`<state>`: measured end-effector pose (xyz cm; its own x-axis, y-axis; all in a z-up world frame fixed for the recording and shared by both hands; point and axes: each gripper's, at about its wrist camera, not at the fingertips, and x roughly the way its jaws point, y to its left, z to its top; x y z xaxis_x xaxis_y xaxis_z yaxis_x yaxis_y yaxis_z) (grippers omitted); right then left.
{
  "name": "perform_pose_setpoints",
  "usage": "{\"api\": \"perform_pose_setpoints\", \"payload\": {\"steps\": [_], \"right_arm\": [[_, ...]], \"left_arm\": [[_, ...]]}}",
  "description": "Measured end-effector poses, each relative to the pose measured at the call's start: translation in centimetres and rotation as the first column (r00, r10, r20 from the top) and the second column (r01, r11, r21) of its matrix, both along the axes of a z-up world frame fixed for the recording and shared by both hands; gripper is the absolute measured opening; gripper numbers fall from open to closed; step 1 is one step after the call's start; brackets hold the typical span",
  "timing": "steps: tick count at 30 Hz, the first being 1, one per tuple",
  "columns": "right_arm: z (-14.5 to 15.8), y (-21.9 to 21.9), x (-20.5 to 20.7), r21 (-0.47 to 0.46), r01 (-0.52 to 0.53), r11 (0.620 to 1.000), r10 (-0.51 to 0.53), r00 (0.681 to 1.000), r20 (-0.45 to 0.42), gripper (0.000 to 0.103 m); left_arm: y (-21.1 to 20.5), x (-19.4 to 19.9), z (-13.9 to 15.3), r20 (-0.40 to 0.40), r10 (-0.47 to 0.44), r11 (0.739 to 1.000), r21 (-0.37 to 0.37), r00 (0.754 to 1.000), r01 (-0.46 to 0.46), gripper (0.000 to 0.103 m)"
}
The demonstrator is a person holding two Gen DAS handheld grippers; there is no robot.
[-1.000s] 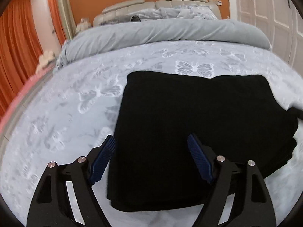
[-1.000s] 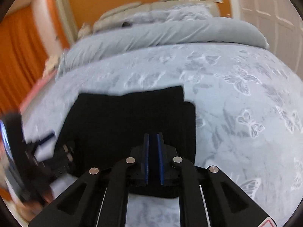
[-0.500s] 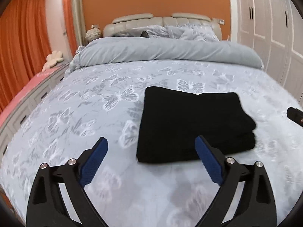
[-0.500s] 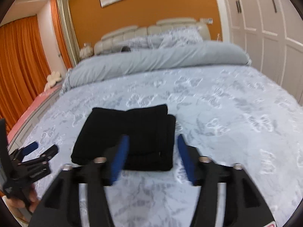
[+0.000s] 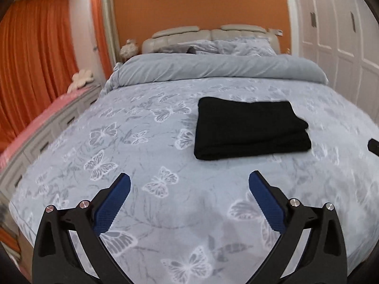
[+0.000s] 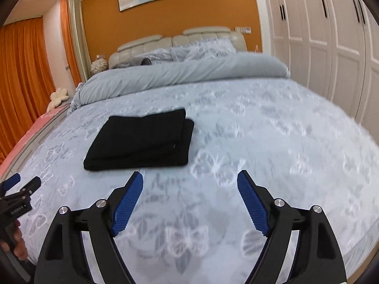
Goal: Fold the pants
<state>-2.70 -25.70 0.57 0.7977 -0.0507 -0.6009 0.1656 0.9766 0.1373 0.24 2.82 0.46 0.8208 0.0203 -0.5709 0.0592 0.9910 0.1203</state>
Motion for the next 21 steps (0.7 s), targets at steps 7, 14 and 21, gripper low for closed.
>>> {"api": "perform_pose_setpoints", "payload": {"steps": [7,14,21], "right_arm": [[-0.8,1.3,0.2,-0.04,-0.015,0.999,0.014,1.0,-0.021,0.08],[-0.5,2.9,0.8,-0.033,-0.045,0.998,0.045,0.999,-0.015,0.082],[-1.0,4.7,0.9,-0.066,-0.079,0.995,0.077,0.997,-0.031,0.082]], "left_arm": [[-0.6,0.1,-1.4,-0.065,-0.037,0.999,-0.014,0.997,0.036,0.098],[0.0,1.1,-1.7,-0.106,0.001,0.998,-0.061,0.994,-0.007,0.098],[0.0,1.3,-1.9,-0.122,-0.001,0.997,-0.072,0.993,-0.008,0.098]]}}
